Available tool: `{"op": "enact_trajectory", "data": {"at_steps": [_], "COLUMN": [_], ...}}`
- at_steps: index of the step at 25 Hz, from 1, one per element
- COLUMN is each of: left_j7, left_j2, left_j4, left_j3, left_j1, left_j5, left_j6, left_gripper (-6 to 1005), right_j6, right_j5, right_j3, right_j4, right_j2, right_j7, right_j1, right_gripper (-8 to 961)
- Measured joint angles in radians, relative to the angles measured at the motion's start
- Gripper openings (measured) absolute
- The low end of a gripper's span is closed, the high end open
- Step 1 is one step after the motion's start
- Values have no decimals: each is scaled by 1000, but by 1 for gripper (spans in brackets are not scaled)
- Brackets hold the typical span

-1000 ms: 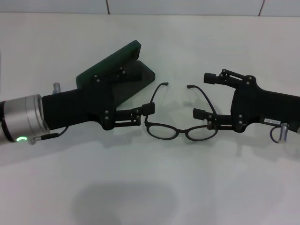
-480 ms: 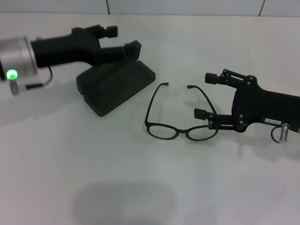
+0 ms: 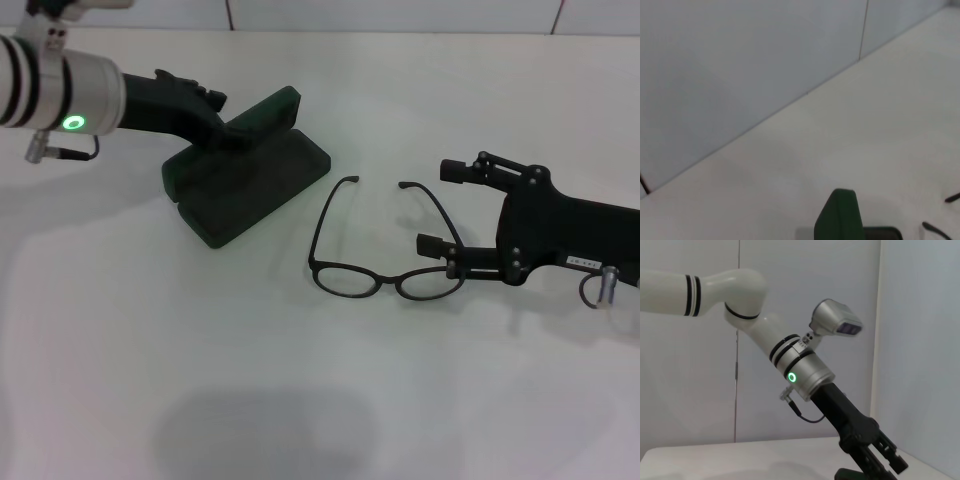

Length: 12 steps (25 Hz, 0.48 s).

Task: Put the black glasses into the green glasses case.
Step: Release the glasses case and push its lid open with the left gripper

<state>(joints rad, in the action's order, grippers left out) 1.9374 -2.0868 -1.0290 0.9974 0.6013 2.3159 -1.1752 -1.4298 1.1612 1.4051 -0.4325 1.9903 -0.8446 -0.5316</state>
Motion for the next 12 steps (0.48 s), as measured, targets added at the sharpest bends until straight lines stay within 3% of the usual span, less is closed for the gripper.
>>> {"op": "enact_trajectory", "data": {"at_steps": [4,9,12], "left_j7": [80,157,195], "left_j2": [-1,-1,0], "left_j4": [22,45,47], "left_j3": [23,79,114], "left_j1": [30,51,53], "left_j5": [77,153,185], "left_j6": [45,81,89], "left_gripper": [806,589,536], "right_j6": [0,0,0], "right_j5": [0,0,0], "right_j3": [0,0,0], "right_j4": [-2,0,-6], "right_j2": [3,4,7], "right_j7": [1,3,10], "right_j1": [0,6,14], "right_gripper": [864,863,863]}}
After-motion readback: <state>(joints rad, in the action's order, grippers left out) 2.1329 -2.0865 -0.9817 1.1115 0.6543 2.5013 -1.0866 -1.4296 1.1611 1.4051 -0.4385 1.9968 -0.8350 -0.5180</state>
